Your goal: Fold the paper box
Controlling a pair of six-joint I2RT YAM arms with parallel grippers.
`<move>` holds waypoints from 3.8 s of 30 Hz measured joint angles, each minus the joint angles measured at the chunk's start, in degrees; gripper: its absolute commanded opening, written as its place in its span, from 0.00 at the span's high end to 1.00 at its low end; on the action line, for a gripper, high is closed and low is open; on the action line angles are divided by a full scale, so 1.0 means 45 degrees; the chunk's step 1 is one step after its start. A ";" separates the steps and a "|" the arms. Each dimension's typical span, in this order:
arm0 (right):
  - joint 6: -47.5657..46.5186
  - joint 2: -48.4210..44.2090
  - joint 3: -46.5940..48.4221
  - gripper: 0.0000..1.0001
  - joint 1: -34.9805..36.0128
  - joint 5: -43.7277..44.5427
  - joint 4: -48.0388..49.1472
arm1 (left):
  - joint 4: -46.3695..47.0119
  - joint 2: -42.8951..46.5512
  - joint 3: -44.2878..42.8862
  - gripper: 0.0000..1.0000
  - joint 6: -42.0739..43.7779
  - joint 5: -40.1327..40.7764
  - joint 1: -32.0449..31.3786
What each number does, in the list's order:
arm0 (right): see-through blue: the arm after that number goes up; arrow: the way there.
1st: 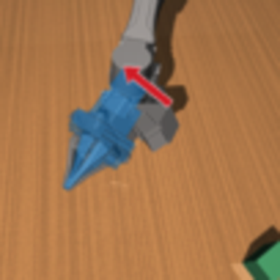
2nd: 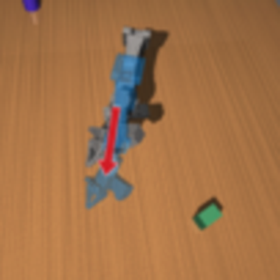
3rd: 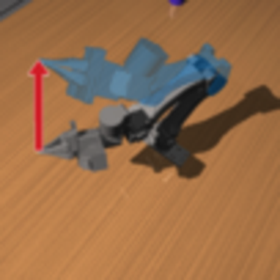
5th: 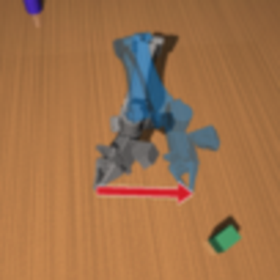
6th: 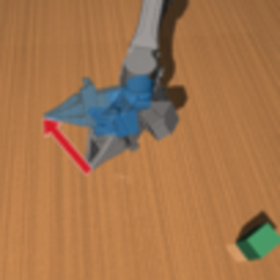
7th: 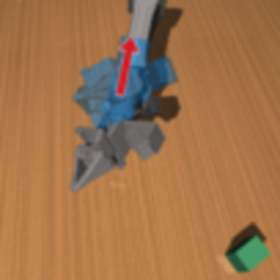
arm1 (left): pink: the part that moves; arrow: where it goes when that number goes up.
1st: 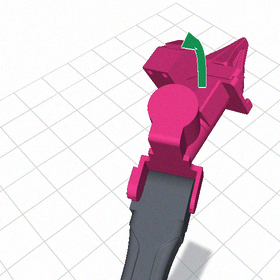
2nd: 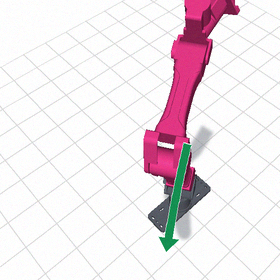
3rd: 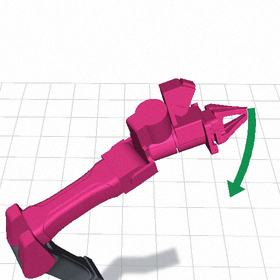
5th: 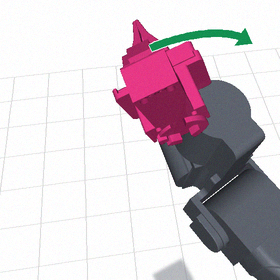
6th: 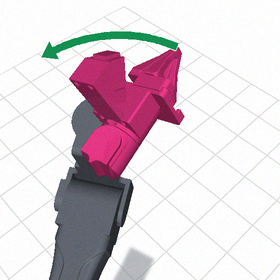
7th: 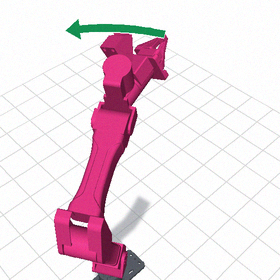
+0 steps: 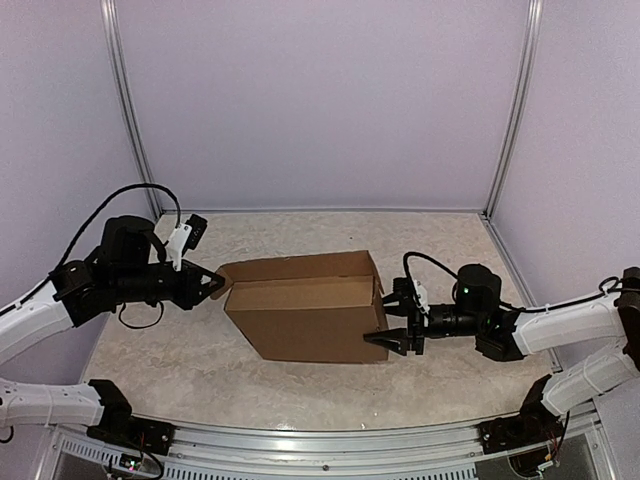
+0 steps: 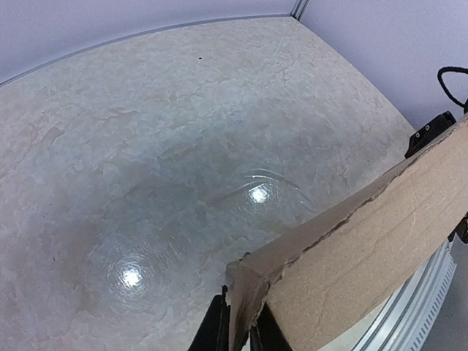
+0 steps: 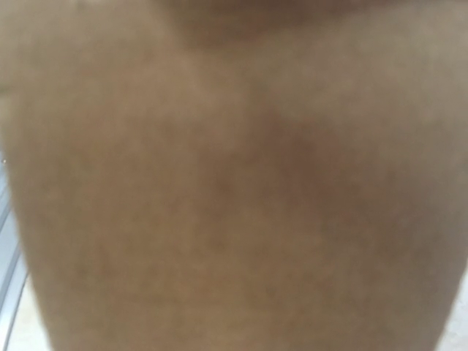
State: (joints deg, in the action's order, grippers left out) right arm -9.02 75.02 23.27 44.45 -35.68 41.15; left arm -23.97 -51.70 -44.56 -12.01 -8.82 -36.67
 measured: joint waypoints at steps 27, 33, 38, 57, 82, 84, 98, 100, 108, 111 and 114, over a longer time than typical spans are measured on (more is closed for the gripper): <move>-0.0155 0.1967 -0.0855 0.96 0.0345 0.1535 0.3585 | -0.0306 -0.1865 -0.1336 1.00 -0.2472 -0.0544 0.0277; -0.0141 0.2361 -0.1005 0.96 0.0427 0.1758 0.4265 | -0.0345 -0.2006 -0.1399 1.00 -0.2715 -0.0457 0.0262; -0.0141 0.2453 -0.1127 0.96 0.0432 0.1865 0.4546 | -0.0199 -0.2021 -0.1341 1.00 -0.2705 -0.0131 0.0049; 0.0607 0.3118 -0.1535 0.95 0.0432 0.2254 0.5863 | 0.2477 -0.1928 0.0126 1.00 -0.2919 0.1355 -0.0748; 0.1511 0.4313 -0.2322 0.34 0.0568 0.3337 0.8082 | 0.2545 -0.3172 -0.0563 1.00 -0.2880 0.4240 -0.2331; 0.1545 0.4279 -0.2361 0.26 0.0563 0.3599 0.8058 | 0.2293 -0.3269 -0.0758 1.00 -0.2846 0.4376 -0.2424; 0.2069 0.2084 -0.2516 0.00 0.0209 0.5124 0.7349 | 0.1214 -0.3983 -0.1554 1.00 -0.2652 0.4862 -0.2720; 0.2074 0.1277 -0.2511 0.00 0.0199 0.5149 0.6654 | 0.1030 -0.4099 -0.1715 1.00 -0.2662 0.4979 -0.2730; 0.2642 -0.2793 -0.1802 0.00 0.0185 0.5707 0.1860 | 0.0437 -0.4682 -0.2458 1.00 -0.2744 0.5241 -0.2735; 0.3303 -0.4221 -0.0835 0.00 0.0180 0.6173 -0.0675 | 0.0316 -0.4838 -0.2647 1.00 -0.2861 0.5260 -0.2749; 0.3745 -0.5017 -0.0063 0.00 0.0180 0.6241 -0.2608 | 0.0291 -0.5022 -0.2822 1.00 -0.3007 0.5260 -0.2832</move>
State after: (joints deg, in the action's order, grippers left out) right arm 7.84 52.45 22.98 45.25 -7.60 29.41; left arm -22.65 -74.30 -57.25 -25.54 14.85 -49.41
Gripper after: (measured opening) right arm 0.995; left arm 0.005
